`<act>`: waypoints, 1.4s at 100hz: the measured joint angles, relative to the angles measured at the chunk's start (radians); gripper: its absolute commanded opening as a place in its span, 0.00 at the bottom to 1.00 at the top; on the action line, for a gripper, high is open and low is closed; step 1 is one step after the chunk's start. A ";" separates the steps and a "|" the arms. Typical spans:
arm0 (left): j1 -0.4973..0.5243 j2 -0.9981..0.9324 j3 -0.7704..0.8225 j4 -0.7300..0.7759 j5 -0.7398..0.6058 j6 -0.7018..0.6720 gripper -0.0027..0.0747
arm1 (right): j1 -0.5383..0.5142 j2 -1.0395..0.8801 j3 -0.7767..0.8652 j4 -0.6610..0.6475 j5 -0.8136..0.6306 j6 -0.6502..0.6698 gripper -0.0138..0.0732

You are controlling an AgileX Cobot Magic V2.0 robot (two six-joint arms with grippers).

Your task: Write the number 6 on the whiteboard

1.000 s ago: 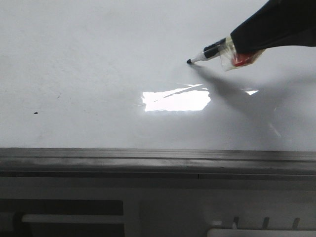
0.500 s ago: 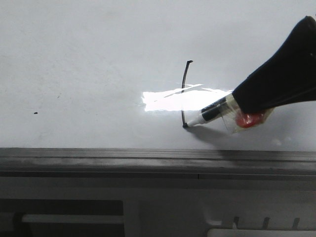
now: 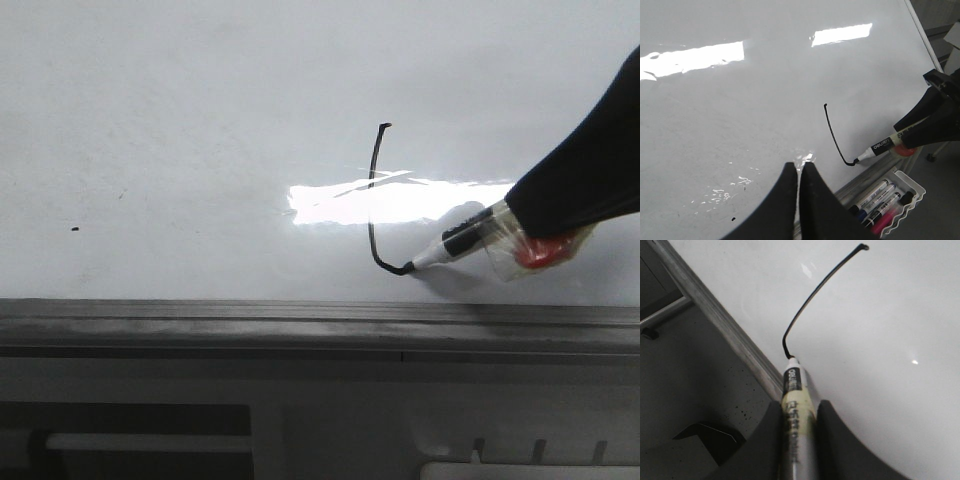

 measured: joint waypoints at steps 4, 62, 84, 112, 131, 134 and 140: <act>0.000 0.000 0.000 -0.002 0.000 0.000 0.01 | 0.000 0.000 -0.005 -0.011 0.004 0.001 0.11; 0.000 0.000 0.000 -0.021 0.023 0.000 0.01 | 0.006 0.039 -0.068 -0.061 -0.089 0.022 0.11; 0.000 0.000 0.000 -0.023 0.025 0.000 0.01 | 0.038 0.049 -0.071 -0.063 -0.102 0.025 0.11; 0.000 0.000 0.000 -0.023 0.025 0.000 0.01 | 0.040 0.053 -0.072 -0.063 -0.104 0.027 0.11; 0.000 0.000 0.000 -0.023 0.025 0.000 0.01 | 0.040 0.055 -0.072 -0.063 -0.092 0.027 0.11; 0.000 0.000 0.000 -0.025 0.025 0.000 0.01 | 0.040 0.057 -0.072 -0.063 -0.084 0.027 0.11; 0.000 0.000 0.000 -0.025 0.025 0.000 0.01 | 0.041 0.059 -0.072 -0.059 -0.070 0.027 0.11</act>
